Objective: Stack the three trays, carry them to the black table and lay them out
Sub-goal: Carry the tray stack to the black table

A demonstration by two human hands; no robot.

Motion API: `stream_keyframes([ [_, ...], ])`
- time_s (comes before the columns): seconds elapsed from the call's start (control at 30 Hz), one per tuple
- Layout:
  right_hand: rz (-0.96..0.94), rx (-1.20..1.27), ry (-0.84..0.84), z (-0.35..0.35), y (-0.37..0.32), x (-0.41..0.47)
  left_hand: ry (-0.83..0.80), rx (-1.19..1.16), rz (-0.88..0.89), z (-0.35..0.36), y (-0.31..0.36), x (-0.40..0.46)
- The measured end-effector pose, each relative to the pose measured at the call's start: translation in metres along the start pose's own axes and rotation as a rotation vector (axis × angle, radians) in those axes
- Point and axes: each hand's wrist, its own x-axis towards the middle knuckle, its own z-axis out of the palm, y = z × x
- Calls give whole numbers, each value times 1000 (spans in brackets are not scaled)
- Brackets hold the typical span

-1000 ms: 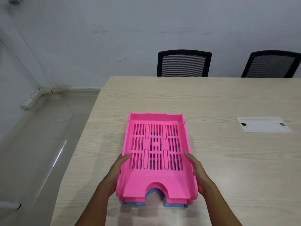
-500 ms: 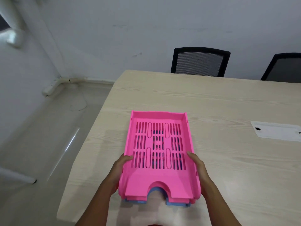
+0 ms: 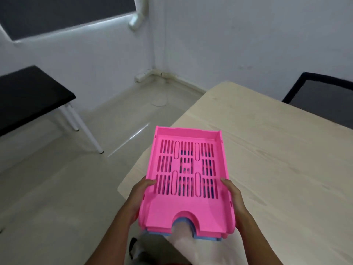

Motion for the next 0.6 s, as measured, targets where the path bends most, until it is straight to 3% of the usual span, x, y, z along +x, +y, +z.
stream_keyframes([
  [0.33, 54, -106, -277, 120, 5, 58, 204, -173, 57, -106, 19, -22],
  [0.6, 71, -183, -367, 236, 18, 109, 319, -188, 118, -208, 45, -24],
])
